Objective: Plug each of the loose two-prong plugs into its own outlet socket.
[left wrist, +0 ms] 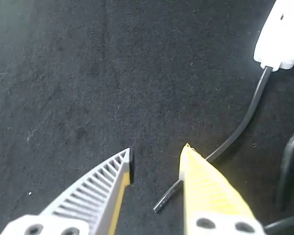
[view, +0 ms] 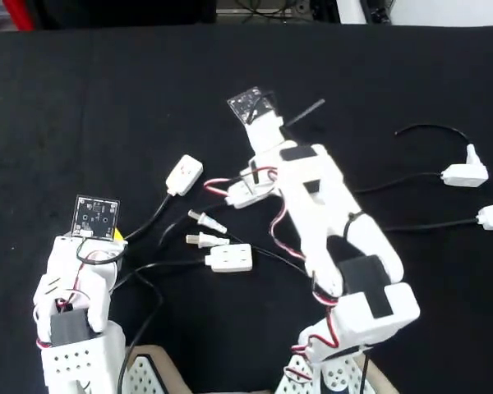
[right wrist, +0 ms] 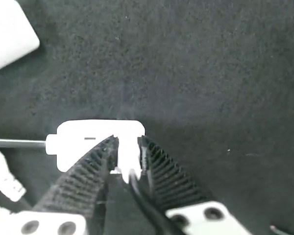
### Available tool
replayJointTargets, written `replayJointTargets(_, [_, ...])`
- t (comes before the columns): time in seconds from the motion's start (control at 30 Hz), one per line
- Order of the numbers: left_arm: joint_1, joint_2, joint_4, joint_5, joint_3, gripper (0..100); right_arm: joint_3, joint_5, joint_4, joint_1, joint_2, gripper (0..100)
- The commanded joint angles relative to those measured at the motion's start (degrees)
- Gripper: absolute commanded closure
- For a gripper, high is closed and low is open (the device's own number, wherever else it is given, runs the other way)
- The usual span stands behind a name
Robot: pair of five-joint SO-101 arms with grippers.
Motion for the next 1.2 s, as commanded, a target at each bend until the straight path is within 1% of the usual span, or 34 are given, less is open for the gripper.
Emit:
replayJointTargets(0.0, [-0.3,-0.4,-0.2,-0.5,1.1,83,-2.5,2.8,0.9,5.5,0.9,98.7])
replayJointTargets(0.1, [-0.3,-0.4,-0.2,-0.5,1.1,83,-4.2,4.4,1.3,8.4,0.9,98.7])
replayJointTargets(0.23, [-0.3,-0.4,-0.2,-0.5,1.1,83,-4.1,10.5,1.6,15.0,1.4,98.7])
replayJointTargets(0.37, [-0.3,-0.4,-0.2,-0.5,1.1,83,-4.4,15.2,1.2,24.4,1.7,98.7])
replayJointTargets(0.53, [-0.3,-0.4,-0.1,-0.5,1.1,83,-6.4,22.2,-3.4,36.4,4.4,98.7])
replayJointTargets(0.67, [-0.3,-0.4,-0.1,-0.5,1.1,83,-11.5,26.0,-4.5,44.5,8.8,98.7])
replayJointTargets(0.83, [-0.3,-0.4,0.0,-0.5,1.1,83,-24.0,26.2,-4.0,54.1,16.5,98.6])
replayJointTargets(0.9, [-0.3,-0.4,0.0,-0.5,1.1,83,-29.1,26.6,-2.9,56.6,19.9,98.6])
replayJointTargets(0.97, [-0.3,-0.4,-0.1,-0.5,1.1,83,-33.6,28.7,0.5,57.8,22.8,98.4])
replayJointTargets(1.1, [-0.3,-0.4,-0.1,-0.5,1.1,83,-41.7,30.2,10.0,57.1,25.9,98.2])
replayJointTargets(1.17, [-0.3,-0.4,-0.1,-0.5,1.1,83,-44.5,30.6,14.2,55.7,26.2,95.3])
